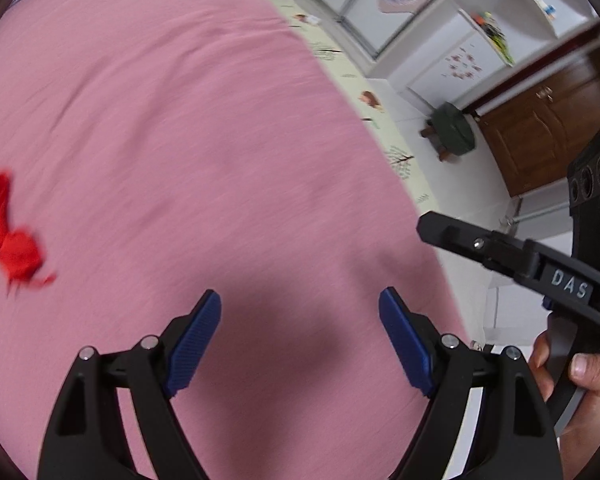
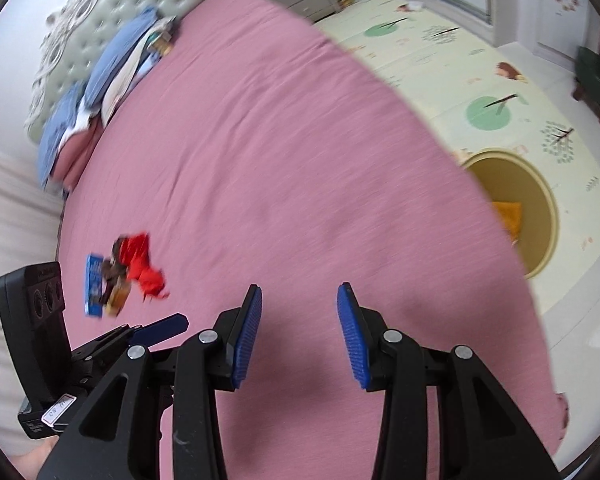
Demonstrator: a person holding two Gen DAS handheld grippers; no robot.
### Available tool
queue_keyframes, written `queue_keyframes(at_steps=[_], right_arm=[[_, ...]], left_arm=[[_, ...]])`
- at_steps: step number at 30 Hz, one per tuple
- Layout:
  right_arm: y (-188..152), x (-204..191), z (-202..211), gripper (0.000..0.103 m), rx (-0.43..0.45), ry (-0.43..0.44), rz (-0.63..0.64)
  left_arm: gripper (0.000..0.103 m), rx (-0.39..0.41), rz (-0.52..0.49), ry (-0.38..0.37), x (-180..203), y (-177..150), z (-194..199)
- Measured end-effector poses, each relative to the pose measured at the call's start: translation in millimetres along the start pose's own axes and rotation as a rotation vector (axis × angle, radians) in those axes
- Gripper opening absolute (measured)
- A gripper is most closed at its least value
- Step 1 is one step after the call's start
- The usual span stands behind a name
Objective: Collect trash
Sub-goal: 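Move both open tools back over the bed toward the red scarf and bottle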
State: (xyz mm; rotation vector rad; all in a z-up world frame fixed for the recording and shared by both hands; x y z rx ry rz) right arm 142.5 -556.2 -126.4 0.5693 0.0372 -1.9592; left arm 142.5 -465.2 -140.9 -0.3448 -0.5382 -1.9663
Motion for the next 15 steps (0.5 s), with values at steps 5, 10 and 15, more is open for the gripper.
queue_keyframes(at_steps=[5, 10, 15], right_arm=[[-23.5, -56.7, -28.4, 0.039, -0.055, 0.027, 0.067], [-40.7, -111.0, -54.2, 0.04, -0.102, 0.05, 0.141], [-49.0, -164.2, -78.5, 0.045, -0.135, 0.072, 0.205]], left_arm=[[0.08, 0.013, 0.091, 0.046, -66.8, -29.4, 25.3], [0.08, 0.043, 0.158, 0.093, -124.2, -44.1, 50.8], [0.08, 0.072, 0.214, 0.124, -174.9, -50.1, 74.6]])
Point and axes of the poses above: each gripper's, at about its wrist camera, not at the fingertips, and z roughly against the way its jaws point, x to its right, y to its top, the point moved 10 cm from there along -z, roughly the way its jaws point, and after that the axes turned 5 degrees about -y, right-handed, at the moved point
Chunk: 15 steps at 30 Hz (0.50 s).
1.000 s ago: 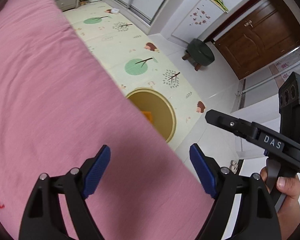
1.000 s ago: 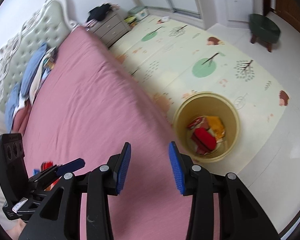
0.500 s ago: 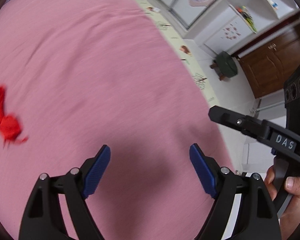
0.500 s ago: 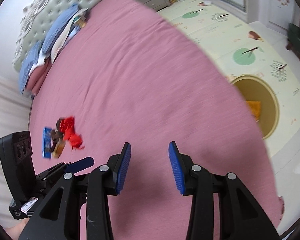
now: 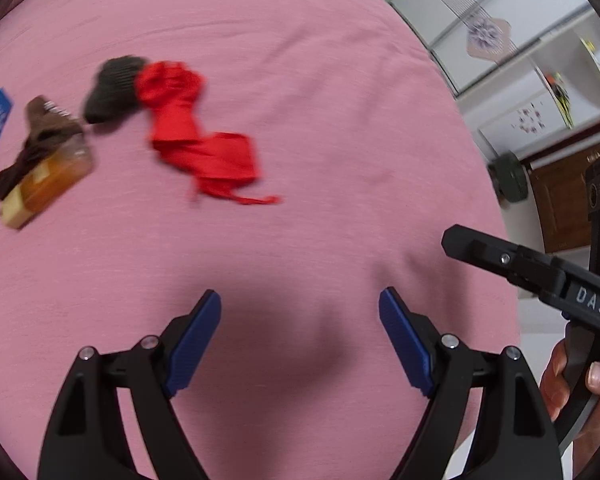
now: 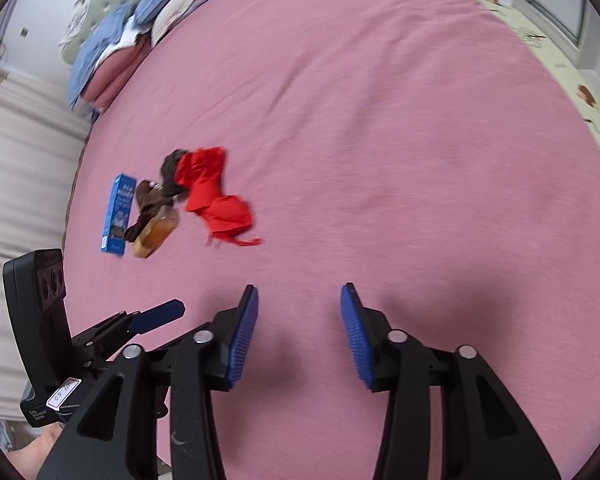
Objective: Collect trash
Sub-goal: 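Move both open tools back over the bed toward the red scarf and bottle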
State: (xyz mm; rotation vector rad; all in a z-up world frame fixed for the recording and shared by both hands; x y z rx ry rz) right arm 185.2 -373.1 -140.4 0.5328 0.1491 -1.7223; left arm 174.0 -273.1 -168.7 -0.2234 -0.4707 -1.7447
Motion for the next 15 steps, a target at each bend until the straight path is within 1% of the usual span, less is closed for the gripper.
queue_keyframes(at_steps=[5, 9, 12, 14, 15], right_arm=[[9.4, -39.2, -24.3, 0.047, -0.026, 0.006, 0.047], [19.8, -64.2, -45.6, 0.054, -0.041, 0.0, 0.077], [27.5, -77.9, -63.2, 0.054, -0.057, -0.009, 0.091], [33.2, -85.2, -74.7, 0.056, -0.065, -0.025, 0.102], [36.7, -88.7, -80.5, 0.06, -0.067, -0.033, 0.109]], left_arm=[[0.08, 0.018, 0.004, 0.047, -47.2, 12.7, 14.4], [0.08, 0.021, -0.001, 0.071, -79.6, 22.2, 22.1], [0.08, 0.019, -0.02, 0.095, -103.2, 26.7, 26.3], [0.08, 0.014, -0.034, 0.105, -119.6, 33.3, 27.3], [0.08, 0.013, -0.042, 0.117, -129.5, 38.1, 28.2]])
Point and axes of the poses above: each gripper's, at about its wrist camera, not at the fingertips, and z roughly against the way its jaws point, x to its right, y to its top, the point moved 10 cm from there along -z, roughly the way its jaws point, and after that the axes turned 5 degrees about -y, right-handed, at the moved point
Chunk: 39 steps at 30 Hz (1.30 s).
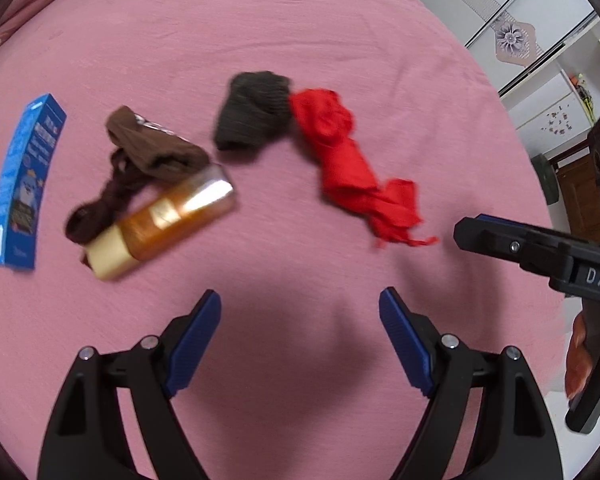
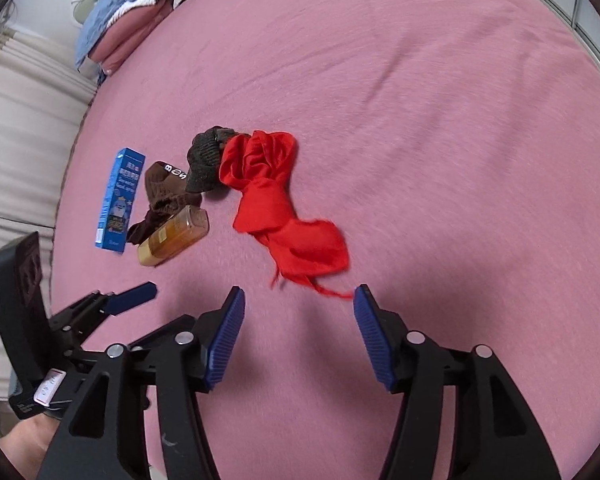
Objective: Collect trash
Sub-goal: 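Move both open tools back over the bed toward the red scarf and bottle, then grasp gold L'Oréal bottle with left tool while right tool grasps red scarf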
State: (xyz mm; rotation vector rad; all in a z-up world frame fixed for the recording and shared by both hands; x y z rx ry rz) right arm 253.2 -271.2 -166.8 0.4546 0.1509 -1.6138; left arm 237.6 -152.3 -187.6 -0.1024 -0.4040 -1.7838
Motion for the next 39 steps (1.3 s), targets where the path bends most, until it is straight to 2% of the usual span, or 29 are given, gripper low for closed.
queue_keyframes(at_steps=[1, 3, 9, 16, 20, 27, 31, 32, 34, 36, 39], right_arm=[[4.6, -2.9, -4.8, 0.065, 0.0, -0.008, 0.005], [12.9, -7.2, -12.2, 0.067, 0.006, -0.019, 0.017], [33.1, -14.4, -35.5, 0.067, 0.004, -0.045, 0.042], [45.0, -22.4, -53.0, 0.067, -0.002, -0.076, 0.104], [46.8, -23.9, -66.2, 0.067, -0.02, -0.094, 0.13], [48.6, -26.2, -81.0, 0.072, -0.049, -0.084, 0.131], [46.9, -27.1, -84.0, 0.072, -0.056, -0.092, 0.135], [46.3, -28.4, -84.7, 0.07, -0.056, -0.092, 0.136], [42.3, -33.6, -84.5, 0.05, -0.067, -0.054, 0.136], [36.7, -41.2, -86.0, 0.035, -0.089, 0.004, 0.119], [30.7, -41.8, -80.4, 0.033, -0.071, 0.012, 0.106]], left_arm=[[0.08, 0.001, -0.005, 0.007, -7.7, 3.3, 0.0], [0.081, -0.003, -0.018, 0.009, -21.1, 8.3, -0.7], [0.081, -0.023, -0.078, 0.036, -58.7, 27.2, -4.3], [0.08, -0.073, -0.141, 0.044, -83.1, 42.2, -21.7], [0.064, -0.118, -0.168, 0.042, -88.8, 42.4, -36.8], [0.054, -0.128, -0.201, 0.074, -87.1, 37.7, -46.7], [0.041, -0.125, -0.155, 0.058, -82.6, 31.6, -46.2], [0.038, -0.123, -0.14, 0.048, -82.1, 29.5, -45.0], [0.036, -0.123, -0.099, 0.021, -78.8, 24.2, -44.4], [0.034, -0.12, -0.066, -0.002, -76.9, 17.4, -44.3], [0.033, -0.111, 0.017, -0.064, -69.8, 5.2, -43.5]])
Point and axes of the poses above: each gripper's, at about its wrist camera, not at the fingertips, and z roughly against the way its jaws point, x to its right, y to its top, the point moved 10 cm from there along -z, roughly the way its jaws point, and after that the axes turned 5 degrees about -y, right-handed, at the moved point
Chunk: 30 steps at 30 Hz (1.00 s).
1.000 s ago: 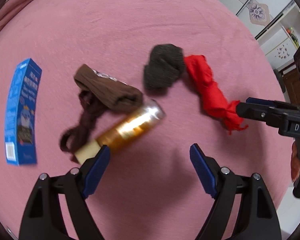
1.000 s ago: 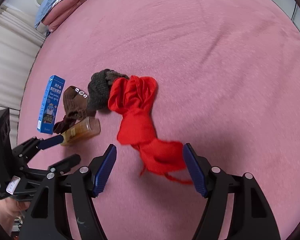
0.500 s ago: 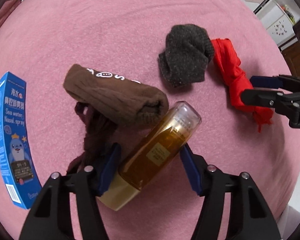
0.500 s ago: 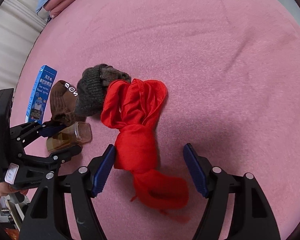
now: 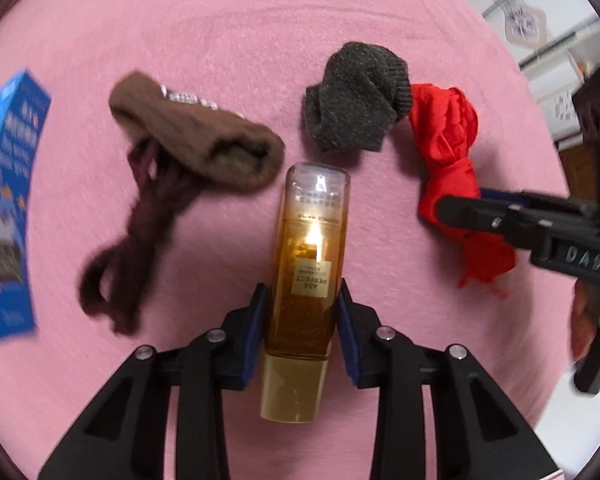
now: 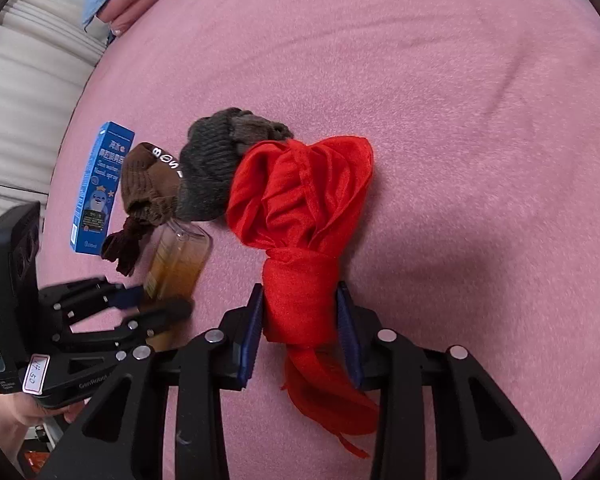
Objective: Collect trash
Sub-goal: 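Grasp gold L'Oréal bottle with left tool while right tool grasps red scarf, then carry bottle and scarf over the gold bin and open both tools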
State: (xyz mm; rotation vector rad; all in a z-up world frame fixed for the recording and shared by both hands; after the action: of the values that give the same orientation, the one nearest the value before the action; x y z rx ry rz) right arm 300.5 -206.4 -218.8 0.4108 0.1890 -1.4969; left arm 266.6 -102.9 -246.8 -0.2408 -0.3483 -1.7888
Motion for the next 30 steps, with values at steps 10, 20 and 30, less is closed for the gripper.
queue_keyframes(at_steps=[10, 20, 30], right_arm=[[-47.0, 11.0, 35.7, 0.031, 0.031, 0.048, -0.065], [-117.0, 49.0, 82.8, 0.031, 0.035, 0.04, -0.086], [-181.5, 123.9, 127.7, 0.031, 0.049, 0.032, -0.195]], left_arm=[[0.032, 0.037, 0.187, -0.15, 40.7, -51.0, -3.5], [0.032, 0.005, 0.197, -0.195, 115.8, -102.0, -16.0], [0.032, -0.035, 0.13, -0.223, 216.7, -128.8, -36.0]])
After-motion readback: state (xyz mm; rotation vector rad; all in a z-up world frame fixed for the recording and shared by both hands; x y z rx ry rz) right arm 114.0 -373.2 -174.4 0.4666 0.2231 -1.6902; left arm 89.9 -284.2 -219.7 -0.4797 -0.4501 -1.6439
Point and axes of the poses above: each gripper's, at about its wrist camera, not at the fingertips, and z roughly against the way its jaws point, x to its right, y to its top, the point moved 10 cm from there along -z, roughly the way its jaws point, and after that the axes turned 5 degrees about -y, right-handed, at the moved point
